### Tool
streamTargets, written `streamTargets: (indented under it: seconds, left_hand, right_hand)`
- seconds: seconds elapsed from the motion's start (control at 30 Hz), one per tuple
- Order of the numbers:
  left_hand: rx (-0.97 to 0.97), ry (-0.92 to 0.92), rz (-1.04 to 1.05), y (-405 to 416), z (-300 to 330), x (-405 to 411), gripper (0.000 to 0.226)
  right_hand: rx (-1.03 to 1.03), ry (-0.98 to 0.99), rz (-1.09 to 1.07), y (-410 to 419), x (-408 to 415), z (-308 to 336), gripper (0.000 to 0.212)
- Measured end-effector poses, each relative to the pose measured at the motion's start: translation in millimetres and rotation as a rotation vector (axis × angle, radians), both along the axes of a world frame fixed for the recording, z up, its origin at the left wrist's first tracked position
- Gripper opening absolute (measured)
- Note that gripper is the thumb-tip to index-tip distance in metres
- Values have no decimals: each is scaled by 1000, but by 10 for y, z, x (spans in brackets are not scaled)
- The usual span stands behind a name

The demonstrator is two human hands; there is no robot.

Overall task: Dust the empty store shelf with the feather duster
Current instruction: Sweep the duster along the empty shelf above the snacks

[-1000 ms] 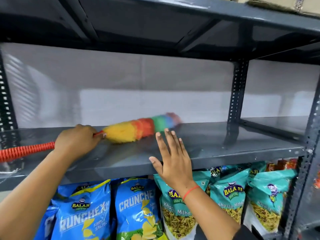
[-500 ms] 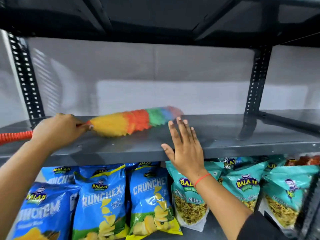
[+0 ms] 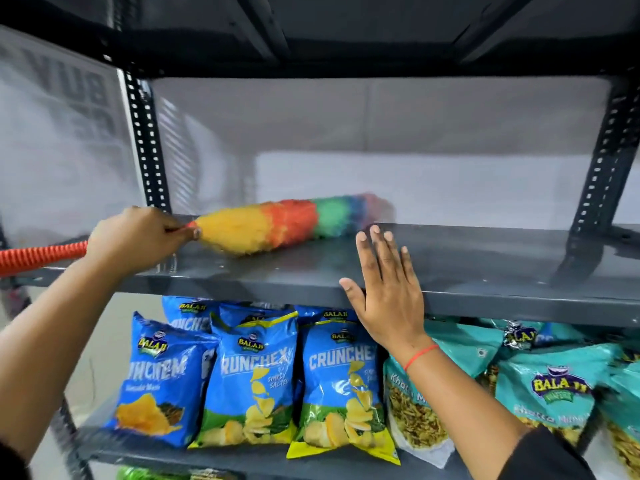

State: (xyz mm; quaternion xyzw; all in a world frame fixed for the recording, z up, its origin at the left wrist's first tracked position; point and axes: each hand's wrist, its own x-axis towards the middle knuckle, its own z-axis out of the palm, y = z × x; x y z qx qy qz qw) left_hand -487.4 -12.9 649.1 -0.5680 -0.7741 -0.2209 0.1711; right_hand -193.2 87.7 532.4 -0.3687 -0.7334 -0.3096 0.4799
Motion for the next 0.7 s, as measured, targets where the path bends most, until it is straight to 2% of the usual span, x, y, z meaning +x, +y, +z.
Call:
streamTargets:
  seconds: [0.07,0.17,0.2,0.3,0.37,0.47,0.53,0.63,0.7]
  left_hand:
    - [-3,-58,-83,-49,2,-72,37]
    - [-132,-98,-204,-136,-40,-248,20]
    - [-162,-82,-203,-137,-66,-326,30]
    - [-184,-8,-70,-60,-139,-614,32]
    - [-90,60,32,-8,-174,-797,37]
    - [68,55,47,-7,-183,-979,34]
    - [18,-1,4,-3,-175,-1075,33]
    - [-169,-50,0,24,-182,-1189,37]
    - [-130,-42,37,67,-214,-1246,41]
  right_hand:
    - [9,-12,43,-9,-83,15,62]
    - [40,-101,121,-38,-341,45,62]
    - [46,-136,150,-49,-459,47,63]
    - [61,-213,220,-83,-871,55,64]
    - [76,-263,235,-89,-1143,42,61]
    - [91,-294,226,-87,-1522,92,54]
    - [92,-302,234,-88,-1771,135,53]
    - [64,-313,199,-81,-2071,150,56]
    - [42,-294,142,-71,-2150,137,60]
